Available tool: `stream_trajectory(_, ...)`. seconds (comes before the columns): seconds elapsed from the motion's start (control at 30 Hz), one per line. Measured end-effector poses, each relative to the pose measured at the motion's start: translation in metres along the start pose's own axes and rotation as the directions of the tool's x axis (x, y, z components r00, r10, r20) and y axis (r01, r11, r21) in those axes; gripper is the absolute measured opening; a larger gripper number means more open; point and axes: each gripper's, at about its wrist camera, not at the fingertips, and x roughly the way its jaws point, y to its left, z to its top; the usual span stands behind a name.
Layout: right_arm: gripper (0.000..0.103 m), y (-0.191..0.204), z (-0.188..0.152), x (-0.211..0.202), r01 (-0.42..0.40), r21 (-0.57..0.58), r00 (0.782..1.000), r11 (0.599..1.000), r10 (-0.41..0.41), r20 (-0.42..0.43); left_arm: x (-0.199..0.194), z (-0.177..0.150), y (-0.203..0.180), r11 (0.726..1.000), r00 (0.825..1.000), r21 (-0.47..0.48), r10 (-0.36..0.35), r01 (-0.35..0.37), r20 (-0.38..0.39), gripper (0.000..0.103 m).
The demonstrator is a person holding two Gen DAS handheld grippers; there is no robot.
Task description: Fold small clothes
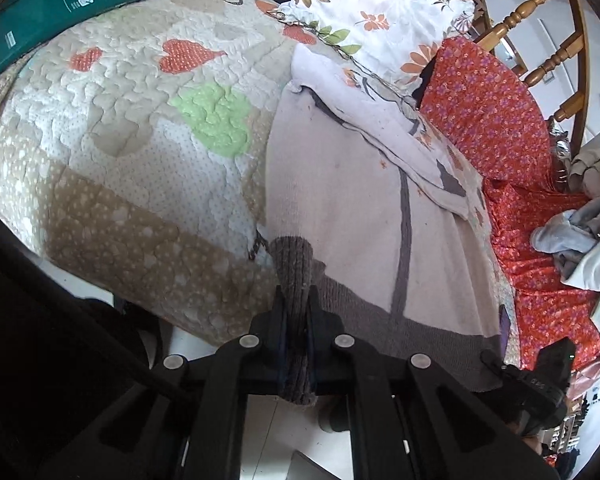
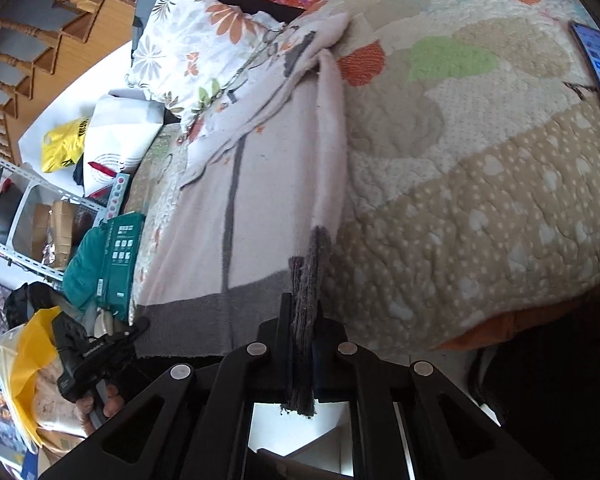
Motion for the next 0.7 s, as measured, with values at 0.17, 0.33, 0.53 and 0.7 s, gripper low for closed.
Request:
stream_trajectory(0.17,0.007,0.017,0.047,-0.004,-0.05,-0.028,0.999,0.998,0.051,0.019,0.012,0.055,-0.016,1.0,0.999,0.006,0.023,-0.024,0.025,0.007)
stream_trajectory(0.33,0.007,0.045,0.13,0.017,-0.071,-0.042,0.994,0.997,0.074,0.076,0.05,0.147,-0.046,0.998,0.996,0.008,0.062,-0.063,0.057,0.007)
stream_trajectory(0.53,0.007,0.036,0.23,0.07,-0.081,0.047,0.991,0.996,0.075,0.115,0.117,0.24,-0.081,0.993,0.989,0.012,0.113,-0.115,0.097,0.007)
stream_trajectory(0.7,0.007,0.015,0.294,0.128,-0.039,0.112,0.996,0.993,0.03,0.082,0.174,0.283,-0.094,0.992,0.988,0.018,0.123,-0.125,0.089,0.007)
